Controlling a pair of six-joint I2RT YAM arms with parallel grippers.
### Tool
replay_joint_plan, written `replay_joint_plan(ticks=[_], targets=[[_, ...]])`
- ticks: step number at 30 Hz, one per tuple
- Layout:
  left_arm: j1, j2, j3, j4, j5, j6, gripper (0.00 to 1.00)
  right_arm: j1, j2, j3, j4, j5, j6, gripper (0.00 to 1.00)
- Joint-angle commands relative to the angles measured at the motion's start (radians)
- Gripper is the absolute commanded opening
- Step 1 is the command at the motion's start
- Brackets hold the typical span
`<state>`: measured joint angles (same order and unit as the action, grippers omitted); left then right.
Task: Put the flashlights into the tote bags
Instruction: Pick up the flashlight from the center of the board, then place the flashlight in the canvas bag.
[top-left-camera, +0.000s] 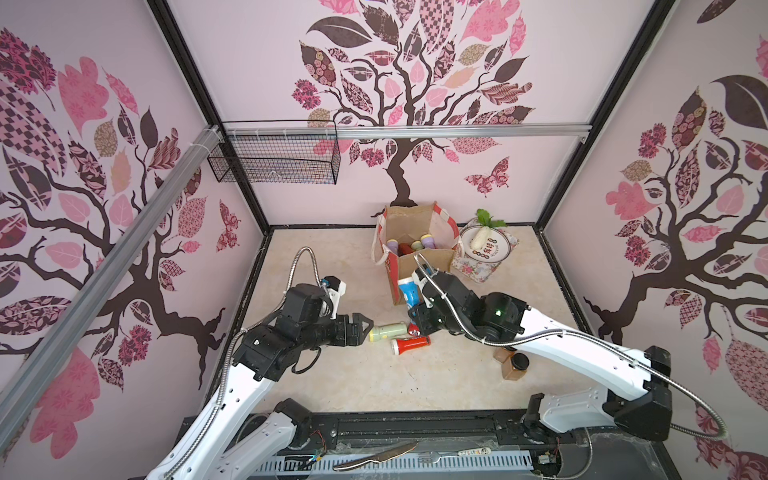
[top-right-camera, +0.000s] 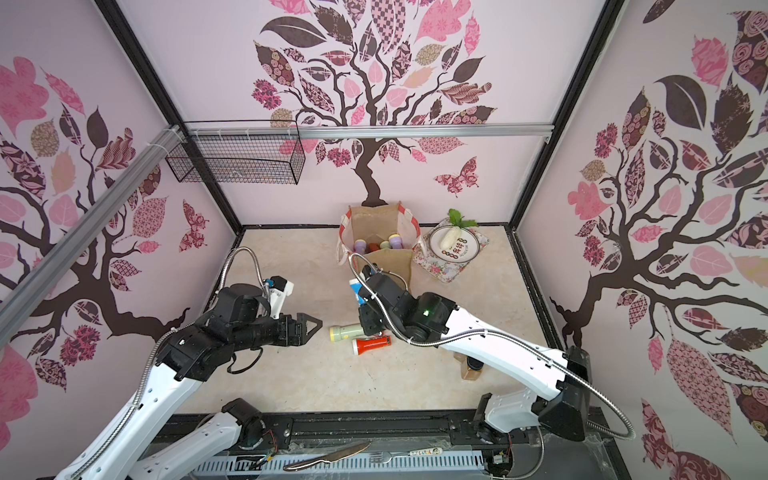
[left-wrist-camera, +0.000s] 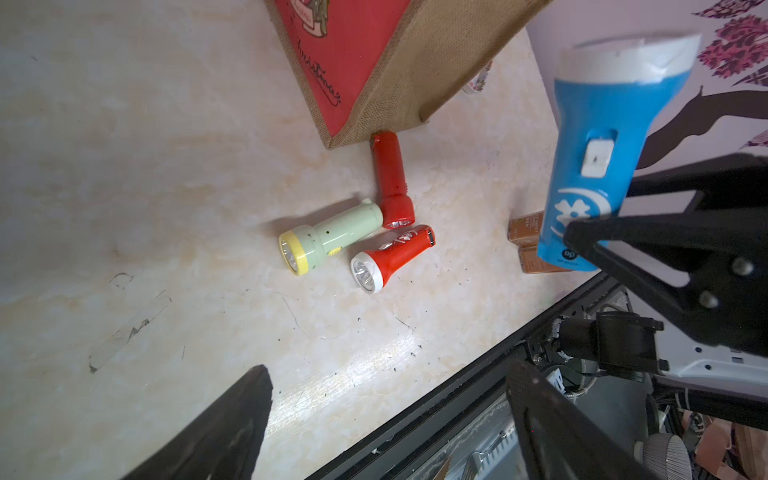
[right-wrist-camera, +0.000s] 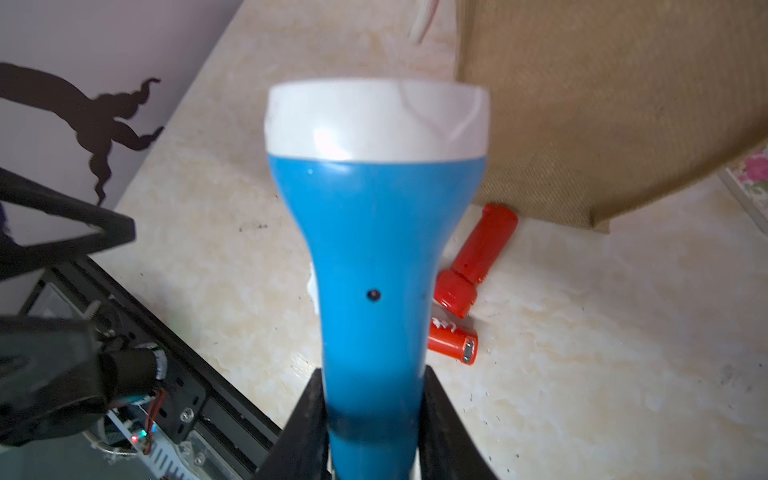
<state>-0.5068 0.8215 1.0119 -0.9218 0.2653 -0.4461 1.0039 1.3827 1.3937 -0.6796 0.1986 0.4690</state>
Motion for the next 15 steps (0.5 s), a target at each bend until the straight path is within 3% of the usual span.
replay_joint_plan(ticks=[1, 10, 15], targets=[[-0.004, -0.035, 0.063, 0.034, 0.039, -0.019, 0.92, -0.04, 0.097, 0.158, -0.039, 0.034, -0.052, 0.0], [-0.002, -0.002, 0.181, 0.002, 0.047, -0.023, 0.93, -0.153, 0.367, 0.589, -0.137, 0.005, -0.177, 0.0], [-0.002, 0.05, 0.265, -0.029, 0.045, 0.001, 0.94, -0.208, 0.495, 0.749, -0.166, 0.01, -0.211, 0.0]])
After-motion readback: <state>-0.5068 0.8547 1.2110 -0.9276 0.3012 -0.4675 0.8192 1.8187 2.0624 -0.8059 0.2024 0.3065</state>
